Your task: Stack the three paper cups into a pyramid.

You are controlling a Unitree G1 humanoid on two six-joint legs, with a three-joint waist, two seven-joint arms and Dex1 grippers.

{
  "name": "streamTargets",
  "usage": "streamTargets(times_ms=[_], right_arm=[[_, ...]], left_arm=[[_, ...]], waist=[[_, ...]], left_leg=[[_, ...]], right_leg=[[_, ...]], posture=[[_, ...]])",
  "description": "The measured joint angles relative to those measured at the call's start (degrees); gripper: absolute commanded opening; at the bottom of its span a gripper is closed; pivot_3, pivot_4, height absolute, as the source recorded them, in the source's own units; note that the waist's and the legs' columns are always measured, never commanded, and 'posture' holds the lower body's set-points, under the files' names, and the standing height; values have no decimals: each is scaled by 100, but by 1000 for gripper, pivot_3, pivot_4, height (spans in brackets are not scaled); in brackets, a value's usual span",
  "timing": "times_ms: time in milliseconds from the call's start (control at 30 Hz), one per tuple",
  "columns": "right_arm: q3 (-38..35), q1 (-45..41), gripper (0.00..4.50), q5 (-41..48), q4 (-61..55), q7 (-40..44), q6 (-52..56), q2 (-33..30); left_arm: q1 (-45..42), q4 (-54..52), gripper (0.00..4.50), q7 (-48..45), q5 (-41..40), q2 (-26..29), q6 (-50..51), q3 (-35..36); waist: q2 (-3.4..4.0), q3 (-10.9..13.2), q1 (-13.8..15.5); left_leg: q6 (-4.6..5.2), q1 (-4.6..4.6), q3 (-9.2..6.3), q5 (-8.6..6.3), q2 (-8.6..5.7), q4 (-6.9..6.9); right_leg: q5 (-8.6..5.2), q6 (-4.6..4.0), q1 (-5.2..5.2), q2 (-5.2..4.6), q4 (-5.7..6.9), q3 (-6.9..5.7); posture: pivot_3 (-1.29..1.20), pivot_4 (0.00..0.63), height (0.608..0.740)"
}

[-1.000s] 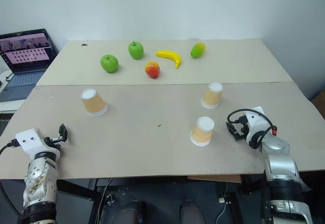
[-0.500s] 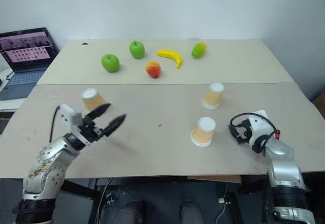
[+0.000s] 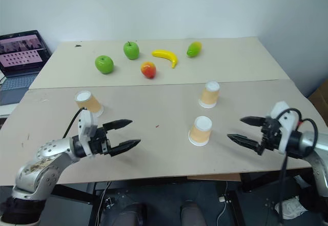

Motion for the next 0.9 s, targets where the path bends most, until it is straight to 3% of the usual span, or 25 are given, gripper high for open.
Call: streamTargets(times_ms=[200, 900], right_arm=[[464, -301, 4462, -28, -23, -65, 78, 158], [1259, -1079, 4462, -260, 210, -107, 89, 679]], left_arm=[[281, -166, 4500, -135, -84, 380, 17, 416], [451, -593, 4500, 103, -93, 415, 238, 637]], waist=[[2, 7, 183], [2, 7, 191]], left_leg=[[0, -6, 3, 0, -13, 9], [0, -5, 3, 0, -10, 8]], right_leg=[[0, 1, -1, -17, -1, -2], [0, 0, -4, -14, 1, -2]], posture=[[0, 150, 732], [0, 150, 732]])
